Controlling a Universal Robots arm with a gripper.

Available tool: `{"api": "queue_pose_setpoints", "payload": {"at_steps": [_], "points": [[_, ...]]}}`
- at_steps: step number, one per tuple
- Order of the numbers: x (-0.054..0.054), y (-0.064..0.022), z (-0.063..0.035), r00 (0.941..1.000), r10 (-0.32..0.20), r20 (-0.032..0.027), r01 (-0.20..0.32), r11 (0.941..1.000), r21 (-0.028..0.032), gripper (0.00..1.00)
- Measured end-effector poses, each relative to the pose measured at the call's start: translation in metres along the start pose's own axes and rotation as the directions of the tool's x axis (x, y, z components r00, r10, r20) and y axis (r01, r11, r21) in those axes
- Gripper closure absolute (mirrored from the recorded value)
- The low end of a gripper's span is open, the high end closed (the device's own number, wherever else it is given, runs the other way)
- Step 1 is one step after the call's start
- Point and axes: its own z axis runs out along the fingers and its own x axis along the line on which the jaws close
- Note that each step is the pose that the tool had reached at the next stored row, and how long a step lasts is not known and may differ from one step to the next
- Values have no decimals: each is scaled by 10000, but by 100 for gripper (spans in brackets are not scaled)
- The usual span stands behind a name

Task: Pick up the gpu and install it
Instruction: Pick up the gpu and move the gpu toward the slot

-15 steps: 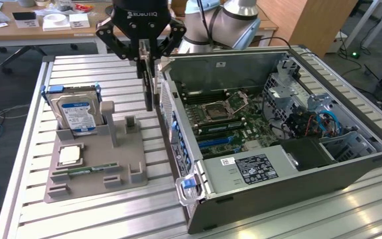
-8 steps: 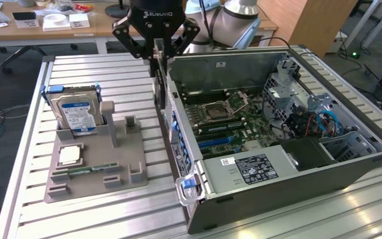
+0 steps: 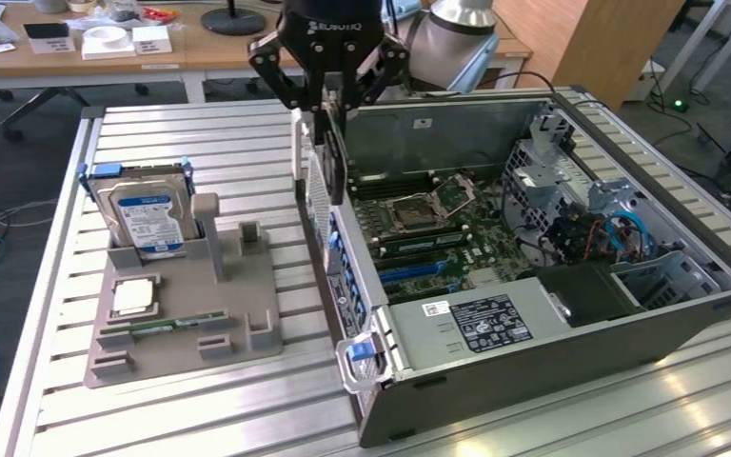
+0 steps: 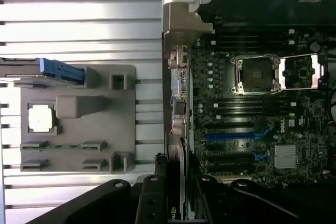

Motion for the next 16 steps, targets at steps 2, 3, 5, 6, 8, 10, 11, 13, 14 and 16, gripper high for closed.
{"api": "queue_pose_setpoints", "payload": {"at_steps": [2,3,5,6,8,10,11,13,14,16], "points": [[-63,3,1,10000,2,-1,-2,10000,-16,74],[-95,5,2,10000,2,-2,-2,10000,-24,74],[-158,8,3,10000,1,-3,-1,10000,-40,74],[-189,10,4,10000,1,-4,-1,10000,-48,74],[-252,14,6,10000,4,-3,-4,10000,-66,74],[-315,17,8,10000,3,-4,-3,10000,-82,74],[-346,18,9,10000,3,-4,-3,10000,-89,74],[-408,22,10,10000,4,-5,-4,9999,-103,74],[-439,24,11,10000,4,-6,-5,9999,-110,74],[-501,27,12,10000,4,-6,-4,9999,-123,74]]}}
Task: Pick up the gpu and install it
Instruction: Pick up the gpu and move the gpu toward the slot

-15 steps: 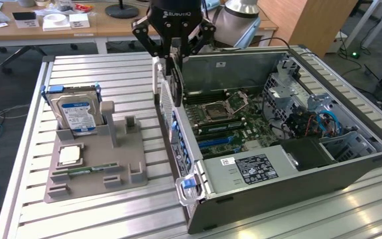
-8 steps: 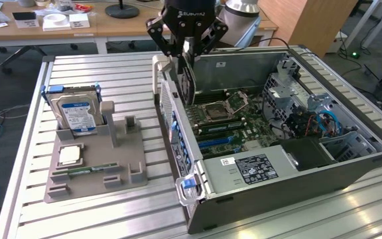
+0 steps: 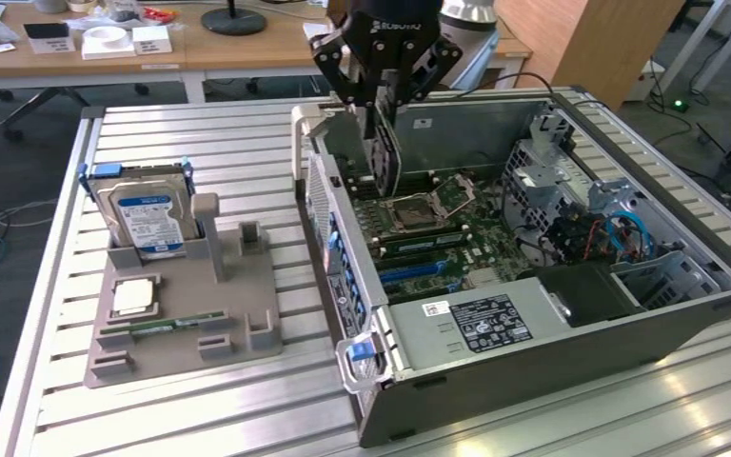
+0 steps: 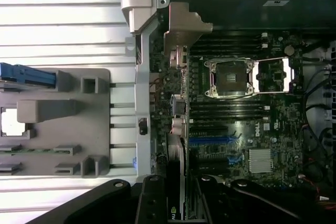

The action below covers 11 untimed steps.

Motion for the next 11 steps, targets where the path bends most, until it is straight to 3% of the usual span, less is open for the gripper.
{"api": "queue_pose_setpoints", "payload": {"at_steps": [11], "points": [[-327,20,9,10000,2,-3,-2,10000,-58,74]]}}
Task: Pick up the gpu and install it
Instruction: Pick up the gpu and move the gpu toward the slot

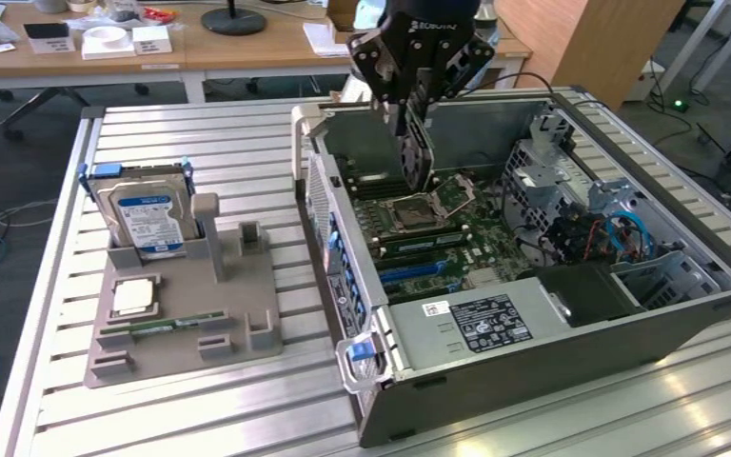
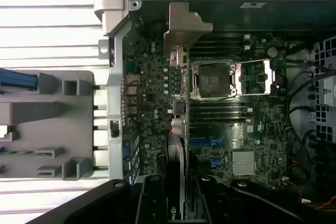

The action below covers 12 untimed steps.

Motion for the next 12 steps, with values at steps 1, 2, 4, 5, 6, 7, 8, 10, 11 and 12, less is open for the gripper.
{"api": "queue_pose_setpoints", "payload": {"at_steps": [1,2,4,5,6,7,8,10,11,12], "points": [[-28,1,1,10000,-1,0,1,10000,-3,74],[-55,3,1,10000,-2,0,2,10000,-5,74],[-109,6,3,10000,1,0,-1,10000,-12,74],[-137,8,3,10000,2,0,-2,10000,-15,74],[-171,9,4,10000,0,-1,0,10000,-18,74],[-201,11,5,10000,0,-1,0,10000,-23,74],[-232,12,6,10000,0,-1,0,10000,-26,74],[-294,16,8,10000,2,-1,-2,10000,-32,74],[-326,18,9,10000,2,-1,-2,10000,-35,74],[-359,20,9,10000,1,-2,-1,10000,-39,74]]}}
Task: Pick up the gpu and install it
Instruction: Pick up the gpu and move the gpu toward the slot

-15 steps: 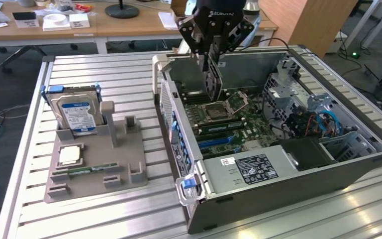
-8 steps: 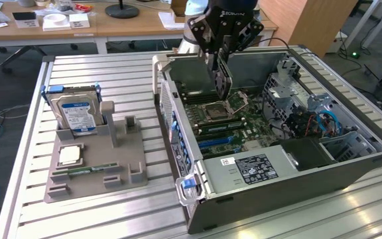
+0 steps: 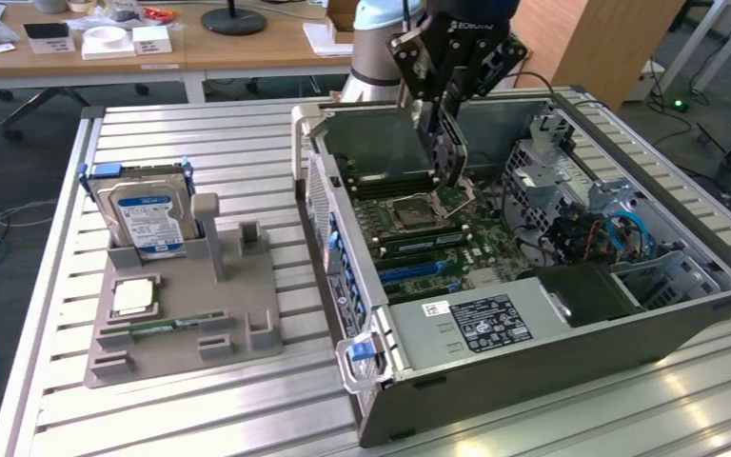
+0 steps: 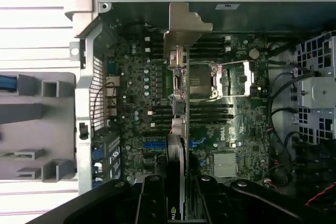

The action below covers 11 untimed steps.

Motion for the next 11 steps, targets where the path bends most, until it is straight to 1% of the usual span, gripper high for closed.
{"api": "queue_pose_setpoints", "payload": {"at_steps": [11], "points": [[-344,19,9,10000,1,-1,-1,10000,-39,74]]}}
